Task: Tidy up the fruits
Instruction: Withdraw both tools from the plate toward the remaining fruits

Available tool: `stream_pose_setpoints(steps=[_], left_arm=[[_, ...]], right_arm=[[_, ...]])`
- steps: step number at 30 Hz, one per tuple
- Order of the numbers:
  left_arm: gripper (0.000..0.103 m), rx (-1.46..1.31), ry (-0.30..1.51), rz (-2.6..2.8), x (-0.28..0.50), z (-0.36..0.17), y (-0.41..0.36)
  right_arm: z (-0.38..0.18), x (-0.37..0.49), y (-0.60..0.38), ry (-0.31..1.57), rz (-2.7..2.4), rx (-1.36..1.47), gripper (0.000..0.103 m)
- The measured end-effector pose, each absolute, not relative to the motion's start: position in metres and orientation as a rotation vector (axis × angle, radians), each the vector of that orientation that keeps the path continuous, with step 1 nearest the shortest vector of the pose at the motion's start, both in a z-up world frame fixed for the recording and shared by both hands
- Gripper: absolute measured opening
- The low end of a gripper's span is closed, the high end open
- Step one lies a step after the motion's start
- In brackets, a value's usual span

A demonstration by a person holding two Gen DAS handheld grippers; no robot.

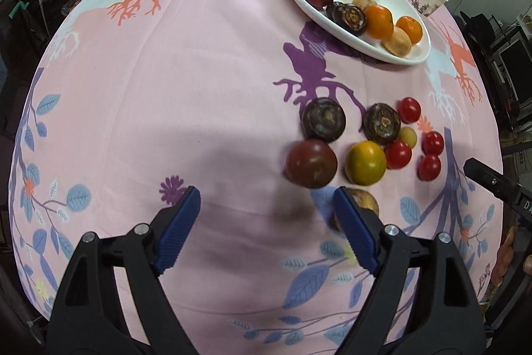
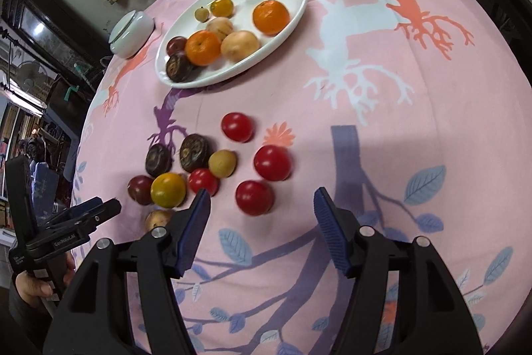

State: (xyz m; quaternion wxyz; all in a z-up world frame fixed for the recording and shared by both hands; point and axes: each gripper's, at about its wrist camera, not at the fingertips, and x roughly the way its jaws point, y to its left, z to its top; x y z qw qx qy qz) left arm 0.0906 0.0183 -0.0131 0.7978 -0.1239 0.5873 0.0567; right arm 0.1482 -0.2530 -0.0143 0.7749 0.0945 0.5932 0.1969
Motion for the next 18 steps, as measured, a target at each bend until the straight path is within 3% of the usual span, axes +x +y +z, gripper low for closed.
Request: stream_pose_setpoints(steps=[18], left_arm=[[0.082, -0.253, 1.297, 0.046, 0.102, -0.04, -0.003]], right_arm=[[-0.022, 0.117, -0.271, 1.316, 0.394, 0.213, 0.065]])
